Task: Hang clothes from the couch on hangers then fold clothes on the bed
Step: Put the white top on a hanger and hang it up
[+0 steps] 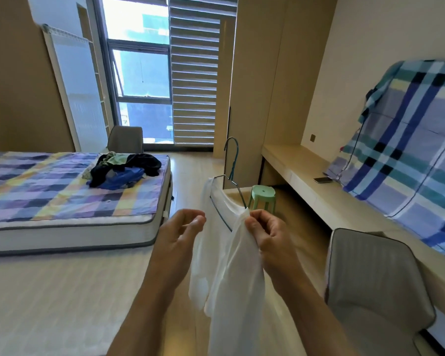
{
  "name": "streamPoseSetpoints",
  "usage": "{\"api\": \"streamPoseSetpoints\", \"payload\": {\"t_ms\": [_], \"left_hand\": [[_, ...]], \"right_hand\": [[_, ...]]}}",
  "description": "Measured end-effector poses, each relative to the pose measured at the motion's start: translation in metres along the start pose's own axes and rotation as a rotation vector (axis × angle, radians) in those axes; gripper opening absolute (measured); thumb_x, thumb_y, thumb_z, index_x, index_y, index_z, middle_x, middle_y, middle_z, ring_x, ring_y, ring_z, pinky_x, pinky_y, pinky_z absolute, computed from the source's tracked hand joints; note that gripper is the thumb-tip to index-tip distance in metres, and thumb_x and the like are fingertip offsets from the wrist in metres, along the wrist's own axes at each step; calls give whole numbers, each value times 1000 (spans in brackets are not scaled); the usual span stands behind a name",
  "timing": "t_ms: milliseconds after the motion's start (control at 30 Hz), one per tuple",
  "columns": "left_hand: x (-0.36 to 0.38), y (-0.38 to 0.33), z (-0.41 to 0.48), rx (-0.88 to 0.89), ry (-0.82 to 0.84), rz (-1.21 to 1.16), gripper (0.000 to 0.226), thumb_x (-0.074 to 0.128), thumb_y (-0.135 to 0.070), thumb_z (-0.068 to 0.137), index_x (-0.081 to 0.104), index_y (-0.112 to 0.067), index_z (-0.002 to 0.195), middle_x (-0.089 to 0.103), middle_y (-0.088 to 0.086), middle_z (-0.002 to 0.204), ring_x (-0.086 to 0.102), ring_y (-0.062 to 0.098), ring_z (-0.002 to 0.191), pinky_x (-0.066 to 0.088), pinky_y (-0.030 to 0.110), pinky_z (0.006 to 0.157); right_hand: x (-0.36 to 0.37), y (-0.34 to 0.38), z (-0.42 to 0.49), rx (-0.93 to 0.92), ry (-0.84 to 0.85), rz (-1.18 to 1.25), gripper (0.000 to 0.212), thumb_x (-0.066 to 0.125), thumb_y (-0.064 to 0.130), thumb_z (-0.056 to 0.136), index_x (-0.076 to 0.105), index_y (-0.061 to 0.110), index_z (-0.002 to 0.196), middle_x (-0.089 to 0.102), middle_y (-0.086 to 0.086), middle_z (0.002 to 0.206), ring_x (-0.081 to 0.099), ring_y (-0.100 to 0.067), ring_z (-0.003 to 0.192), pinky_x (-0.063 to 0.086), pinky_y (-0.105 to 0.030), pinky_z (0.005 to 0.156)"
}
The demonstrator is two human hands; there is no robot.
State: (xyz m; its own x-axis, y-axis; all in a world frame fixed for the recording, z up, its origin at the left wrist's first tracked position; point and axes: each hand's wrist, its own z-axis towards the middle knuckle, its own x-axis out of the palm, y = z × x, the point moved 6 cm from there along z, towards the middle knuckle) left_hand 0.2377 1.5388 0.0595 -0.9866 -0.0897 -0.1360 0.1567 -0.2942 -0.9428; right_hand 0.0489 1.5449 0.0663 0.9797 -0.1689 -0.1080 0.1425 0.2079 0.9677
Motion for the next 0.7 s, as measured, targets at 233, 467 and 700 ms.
{"api": "streamPoseSetpoints", "payload": {"t_ms": [233,467,700], "left_hand": [[48,53,179,-15,-40,37,18,55,-40,101,69,-31,107,71,-17,103,65,-3,100,47,25,85],[106,99,362,-22,-157,70,26,55,-46,91,71,-30,104,73,-13,101,67,2,100,53,40,98],[135,136,524,-46,-247,38,20,57,-39,94,71,-29,105,73,-12,103,68,1,99,53,36,96]], "right_hand": [[-6,-58,205,-13,22,50,15,58,25,102,70,20,93,70,4,86,65,-10,81,54,-25,74],[1,-110,415,-43,137,65,16,59,23,101,70,22,90,71,3,84,65,-17,84,55,-38,82],[11,-143,604,-30,199,67,18,58,23,102,70,21,90,71,-1,85,64,-18,82,51,-36,76]]}}
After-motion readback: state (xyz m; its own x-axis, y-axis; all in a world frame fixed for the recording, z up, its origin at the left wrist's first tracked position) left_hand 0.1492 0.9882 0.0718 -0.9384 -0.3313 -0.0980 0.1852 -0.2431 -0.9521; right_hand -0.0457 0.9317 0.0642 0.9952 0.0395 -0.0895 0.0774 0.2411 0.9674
